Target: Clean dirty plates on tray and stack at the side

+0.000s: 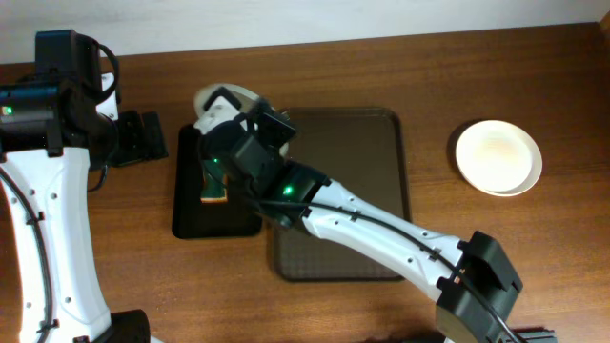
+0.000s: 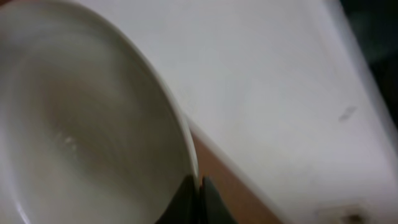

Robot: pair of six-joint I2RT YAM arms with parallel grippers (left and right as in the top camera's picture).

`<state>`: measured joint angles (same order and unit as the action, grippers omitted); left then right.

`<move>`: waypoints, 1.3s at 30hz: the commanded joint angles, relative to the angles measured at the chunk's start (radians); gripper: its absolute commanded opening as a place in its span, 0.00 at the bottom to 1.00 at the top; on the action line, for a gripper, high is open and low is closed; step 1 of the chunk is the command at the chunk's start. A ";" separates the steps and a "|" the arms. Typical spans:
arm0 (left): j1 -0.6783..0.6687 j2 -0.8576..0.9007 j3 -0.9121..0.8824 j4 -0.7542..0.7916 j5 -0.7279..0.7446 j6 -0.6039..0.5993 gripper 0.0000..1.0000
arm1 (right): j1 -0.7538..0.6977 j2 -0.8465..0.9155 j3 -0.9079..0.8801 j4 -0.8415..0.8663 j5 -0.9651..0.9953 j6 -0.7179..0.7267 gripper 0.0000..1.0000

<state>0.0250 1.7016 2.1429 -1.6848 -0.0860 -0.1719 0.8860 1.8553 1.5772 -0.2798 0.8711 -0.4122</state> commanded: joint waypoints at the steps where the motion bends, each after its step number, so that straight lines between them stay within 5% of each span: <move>1: 0.004 -0.019 0.005 0.000 -0.008 0.006 1.00 | -0.119 -0.045 0.002 -0.250 -0.082 0.522 0.04; 5: 0.004 -0.019 0.005 0.000 -0.008 0.006 1.00 | -0.369 -0.174 0.002 -0.425 -0.566 0.696 0.04; 7: 0.004 -0.019 0.005 0.000 -0.008 0.006 1.00 | -0.628 -0.237 0.002 -0.513 -0.815 0.776 0.04; 12: 0.004 -0.019 0.005 0.000 -0.008 0.006 1.00 | -1.163 -0.212 -0.023 -0.609 -1.003 0.822 0.04; 18: 0.004 -0.019 0.005 0.000 -0.008 0.006 1.00 | -1.498 -0.081 -0.109 -0.615 -1.018 0.822 0.04; 23: 0.004 -0.019 0.005 0.000 -0.008 0.006 1.00 | -1.555 0.002 -0.121 -0.610 -1.021 0.837 0.04; 24: 0.004 -0.019 0.005 0.000 -0.008 0.006 1.00 | -1.548 0.003 -0.121 -0.606 -1.015 0.837 0.14; 25: 0.004 -0.019 0.005 0.000 -0.008 0.006 1.00 | -1.547 0.003 -0.121 -0.598 -1.016 0.846 0.51; 26: 0.004 -0.019 0.005 0.000 -0.008 0.006 1.00 | -1.548 0.002 -0.118 -0.595 -1.046 0.859 0.57; 32: 0.004 -0.019 0.005 0.000 -0.008 0.006 1.00 | -1.483 -0.166 -0.100 -0.632 -1.359 0.779 0.59; 38: 0.004 -0.019 0.005 0.000 -0.008 0.006 1.00 | -1.098 -0.565 -0.100 -0.693 -1.379 0.558 0.64; 39: 0.004 -0.019 0.005 0.000 -0.008 0.006 1.00 | -1.043 -0.613 -0.100 -0.693 -1.379 0.558 0.98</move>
<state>0.0257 1.7016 2.1429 -1.6840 -0.0860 -0.1719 -0.2790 1.3708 1.4643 -0.9676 -0.4843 0.2184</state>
